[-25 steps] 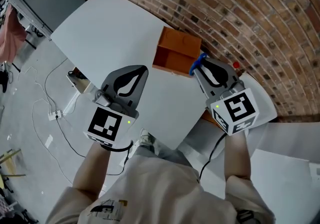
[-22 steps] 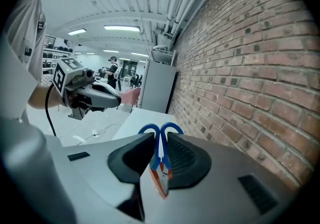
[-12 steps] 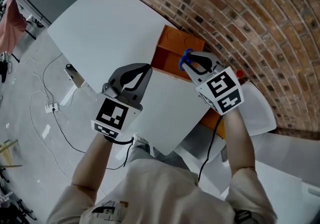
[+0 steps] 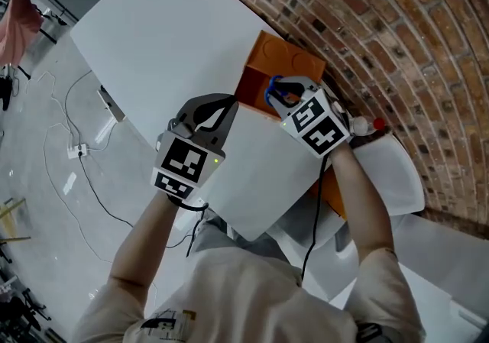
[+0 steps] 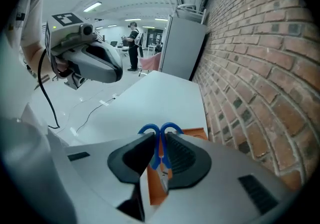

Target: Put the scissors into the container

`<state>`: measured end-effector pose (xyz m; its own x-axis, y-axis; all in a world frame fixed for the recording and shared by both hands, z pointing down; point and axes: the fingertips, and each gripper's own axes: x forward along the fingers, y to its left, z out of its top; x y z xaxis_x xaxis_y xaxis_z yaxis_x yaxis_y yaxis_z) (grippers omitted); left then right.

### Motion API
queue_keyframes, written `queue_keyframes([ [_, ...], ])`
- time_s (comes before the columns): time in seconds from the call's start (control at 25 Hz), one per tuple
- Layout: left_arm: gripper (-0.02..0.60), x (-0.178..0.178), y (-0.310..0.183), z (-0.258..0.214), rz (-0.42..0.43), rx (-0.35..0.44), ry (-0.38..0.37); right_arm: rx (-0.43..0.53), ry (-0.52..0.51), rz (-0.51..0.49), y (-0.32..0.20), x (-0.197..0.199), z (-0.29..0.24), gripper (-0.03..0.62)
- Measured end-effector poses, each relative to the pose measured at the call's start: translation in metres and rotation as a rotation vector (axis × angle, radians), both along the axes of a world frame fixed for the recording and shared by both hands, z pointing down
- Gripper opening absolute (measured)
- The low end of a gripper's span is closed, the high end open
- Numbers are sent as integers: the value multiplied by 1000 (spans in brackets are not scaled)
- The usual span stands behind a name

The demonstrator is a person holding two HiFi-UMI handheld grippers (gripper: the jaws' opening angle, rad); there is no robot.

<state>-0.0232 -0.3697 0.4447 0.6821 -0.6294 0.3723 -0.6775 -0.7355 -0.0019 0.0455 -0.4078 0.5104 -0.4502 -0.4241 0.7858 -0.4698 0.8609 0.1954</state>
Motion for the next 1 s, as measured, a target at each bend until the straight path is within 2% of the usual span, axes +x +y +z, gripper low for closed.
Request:
queue_keyframes([
  [0.4, 8, 0, -23, 60, -21, -101, -26, -156, 80, -5, -25, -3, 102, 77],
  [0.68, 8, 5, -27, 108, -13, -183, -45, -189, 143, -37, -36, -3, 148, 77],
  [1.0, 8, 0, -28, 137, -36, -240, -33, -202, 184, -49, -44, -9, 183, 78],
])
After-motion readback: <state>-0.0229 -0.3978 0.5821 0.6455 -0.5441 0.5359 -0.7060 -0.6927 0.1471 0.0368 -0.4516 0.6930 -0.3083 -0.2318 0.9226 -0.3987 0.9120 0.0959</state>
